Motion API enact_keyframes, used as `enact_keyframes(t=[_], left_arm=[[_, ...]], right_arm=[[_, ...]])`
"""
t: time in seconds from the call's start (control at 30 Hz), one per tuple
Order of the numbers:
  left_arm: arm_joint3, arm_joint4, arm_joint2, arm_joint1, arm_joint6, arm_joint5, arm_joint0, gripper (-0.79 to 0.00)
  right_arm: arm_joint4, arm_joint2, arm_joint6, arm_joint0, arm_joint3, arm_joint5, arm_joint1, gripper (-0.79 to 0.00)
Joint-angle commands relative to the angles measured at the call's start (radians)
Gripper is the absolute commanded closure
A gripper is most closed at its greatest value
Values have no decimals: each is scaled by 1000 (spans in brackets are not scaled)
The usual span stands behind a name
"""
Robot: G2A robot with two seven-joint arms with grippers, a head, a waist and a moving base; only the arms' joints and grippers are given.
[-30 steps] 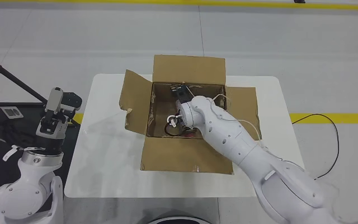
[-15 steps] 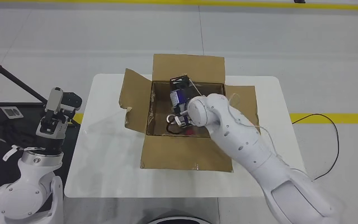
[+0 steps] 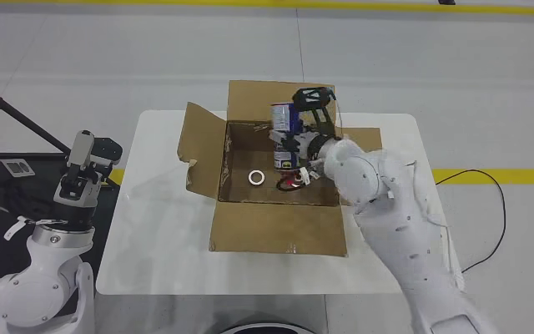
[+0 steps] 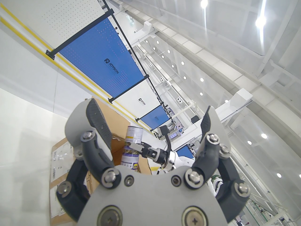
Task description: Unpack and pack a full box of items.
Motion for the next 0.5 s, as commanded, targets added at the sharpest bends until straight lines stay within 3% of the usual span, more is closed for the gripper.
enact_keyframes(t=[0.0, 0.23, 0.47], left_arm=[[0, 0, 0, 0, 0, 0, 0, -785], [0, 0, 0, 0, 0, 0, 0, -785], [0, 0, 0, 0, 0, 0, 0, -785]], right_arm=[[42, 66, -69, -48, -43, -8, 5, 0], [222, 190, -214, -148, -93, -92, 13, 0], [284, 212, -221, -164, -92, -131, 14, 0]])
